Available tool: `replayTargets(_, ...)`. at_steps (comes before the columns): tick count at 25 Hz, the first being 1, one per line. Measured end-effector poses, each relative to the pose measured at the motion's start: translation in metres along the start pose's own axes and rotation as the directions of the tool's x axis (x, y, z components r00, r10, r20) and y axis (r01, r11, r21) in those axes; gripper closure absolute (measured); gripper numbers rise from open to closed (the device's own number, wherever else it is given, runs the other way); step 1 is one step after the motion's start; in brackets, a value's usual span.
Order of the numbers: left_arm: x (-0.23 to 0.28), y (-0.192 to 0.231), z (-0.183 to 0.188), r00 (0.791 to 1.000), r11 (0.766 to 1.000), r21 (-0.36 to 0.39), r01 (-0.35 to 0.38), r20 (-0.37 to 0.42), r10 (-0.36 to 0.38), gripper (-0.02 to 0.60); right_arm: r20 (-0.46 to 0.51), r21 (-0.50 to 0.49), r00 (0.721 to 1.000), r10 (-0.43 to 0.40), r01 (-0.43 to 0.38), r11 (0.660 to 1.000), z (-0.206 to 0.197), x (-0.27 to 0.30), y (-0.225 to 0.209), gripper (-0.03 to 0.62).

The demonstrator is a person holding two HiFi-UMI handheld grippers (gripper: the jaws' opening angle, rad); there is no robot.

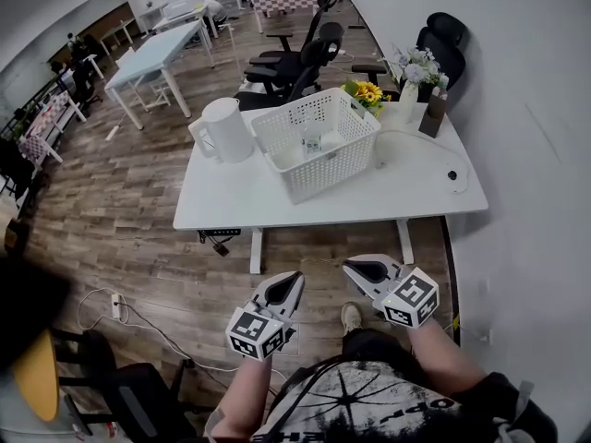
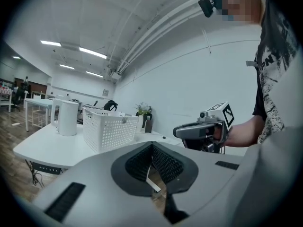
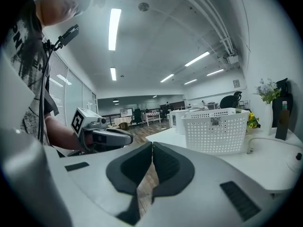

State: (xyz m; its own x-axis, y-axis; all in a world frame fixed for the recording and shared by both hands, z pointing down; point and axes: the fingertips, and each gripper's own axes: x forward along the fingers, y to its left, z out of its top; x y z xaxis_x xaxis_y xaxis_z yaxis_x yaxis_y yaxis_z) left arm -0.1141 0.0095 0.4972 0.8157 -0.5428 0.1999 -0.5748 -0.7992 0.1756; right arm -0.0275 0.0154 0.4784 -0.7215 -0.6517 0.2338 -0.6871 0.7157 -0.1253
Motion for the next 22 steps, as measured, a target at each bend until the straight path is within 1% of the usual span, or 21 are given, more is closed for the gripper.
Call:
replayTargets(9,0.064,0.026,0.038,0.999,0.998,0.025,-0.051,0.016,0.050,0.572,0.007,-0.017,0.998,0.065,-0.065,0.998,0.023,0.013,-0.068,0.571)
replayTargets(22,0.132,0.058,0.070,0.992,0.990,0.061,-0.127,0.012,0.126,0.572,0.044,-0.043,0.986,0.158,-0.156,0.987,0.051,0.036,-0.144,0.571)
